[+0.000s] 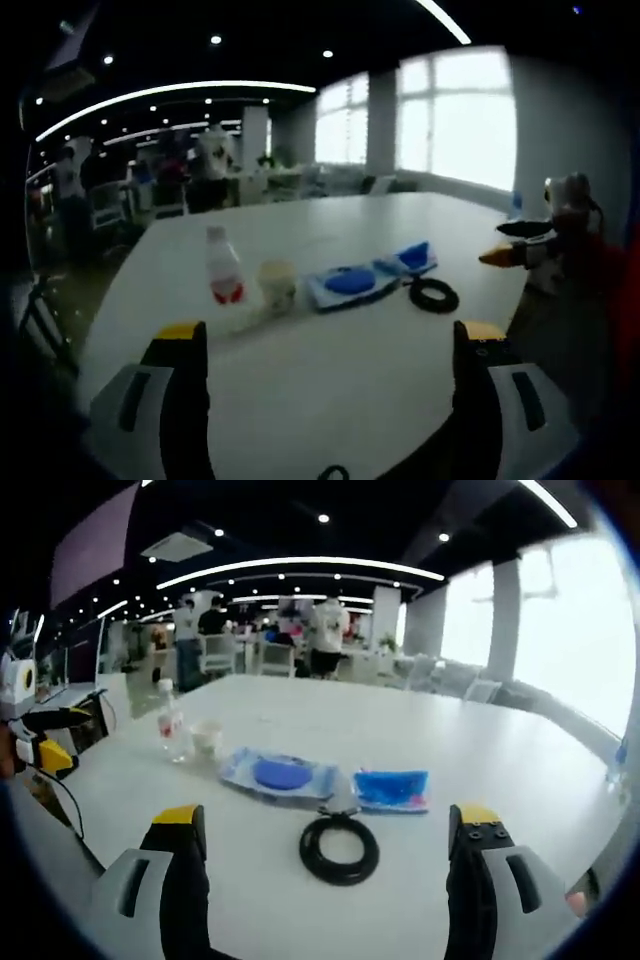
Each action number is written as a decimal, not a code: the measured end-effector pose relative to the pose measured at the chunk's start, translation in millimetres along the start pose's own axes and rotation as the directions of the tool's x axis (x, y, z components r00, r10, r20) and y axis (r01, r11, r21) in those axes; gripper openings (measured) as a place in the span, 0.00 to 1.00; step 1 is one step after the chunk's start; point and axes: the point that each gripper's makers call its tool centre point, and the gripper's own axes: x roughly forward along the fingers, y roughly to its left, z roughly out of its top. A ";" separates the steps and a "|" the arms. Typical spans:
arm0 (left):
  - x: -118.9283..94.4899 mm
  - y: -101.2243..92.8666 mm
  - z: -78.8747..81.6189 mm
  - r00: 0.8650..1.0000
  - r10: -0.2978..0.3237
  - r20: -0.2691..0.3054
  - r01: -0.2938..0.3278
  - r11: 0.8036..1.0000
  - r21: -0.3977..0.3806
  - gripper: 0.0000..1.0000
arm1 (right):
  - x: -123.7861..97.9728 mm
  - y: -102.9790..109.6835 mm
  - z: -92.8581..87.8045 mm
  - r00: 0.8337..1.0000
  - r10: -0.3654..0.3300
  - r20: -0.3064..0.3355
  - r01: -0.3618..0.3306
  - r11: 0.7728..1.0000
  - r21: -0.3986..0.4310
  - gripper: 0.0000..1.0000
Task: Arrange the tabletop items into an orderly group along one side of the table until the central work area is clear of visible clutter.
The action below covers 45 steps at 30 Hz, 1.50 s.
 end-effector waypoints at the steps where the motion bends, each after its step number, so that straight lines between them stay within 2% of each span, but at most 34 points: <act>1: 0.4 2.1 -1.9 1.000 0.005 -0.008 -0.005 1.000 -0.012 0.99 | 0.7 3.0 -1.4 1.000 0.009 -0.008 -0.009 1.000 -0.007 1.00; 7: 2.8 -0.2 -0.8 1.000 0.000 -0.007 0.000 1.000 0.014 0.99 | -0.9 -1.0 -0.5 1.000 0.004 0.004 -0.004 1.000 -0.006 1.00; 20: 8.4 -1.6 -2.4 1.000 -0.027 -0.014 0.027 1.000 -0.011 0.99 | -3.0 -7.3 3.9 0.999 -0.020 0.030 0.019 1.000 0.016 1.00; 27: 4.1 9.7 -4.7 1.000 0.025 -0.018 -0.025 0.999 -0.024 0.99 | -4.0 -3.9 7.9 0.999 -0.014 0.047 0.013 1.000 0.020 1.00; 30: 3.6 9.3 -0.2 1.000 0.024 -0.001 -0.024 0.999 -0.041 0.99 | -4.6 -4.2 8.1 0.999 -0.013 0.050 0.012 1.000 0.027 1.00; 36: 11.8 4.3 10.6 0.999 0.027 0.018 -0.026 0.999 -0.020 0.98 | -4.0 -2.7 7.9 0.999 -0.007 0.051 0.005 1.000 0.026 1.00; 39: 14.6 1.3 2.2 1.000 0.015 -0.013 -0.015 1.000 -0.008 0.98 | -3.7 -1.6 7.5 0.999 -0.003 0.048 0.002 1.000 0.022 1.00; 42: 10.8 4.8 5.4 1.000 0.020 0.012 -0.020 1.000 -0.021 0.97 | -3.0 -1.1 6.8 0.999 0.000 0.044 -0.001 1.000 0.018 1.00; 45: 11.7 6.4 2.5 1.000 0.019 0.002 -0.019 0.999 -0.027 0.97 | -3.4 -1.7 6.3 0.999 -0.003 0.041 0.002 1.000 0.019 1.00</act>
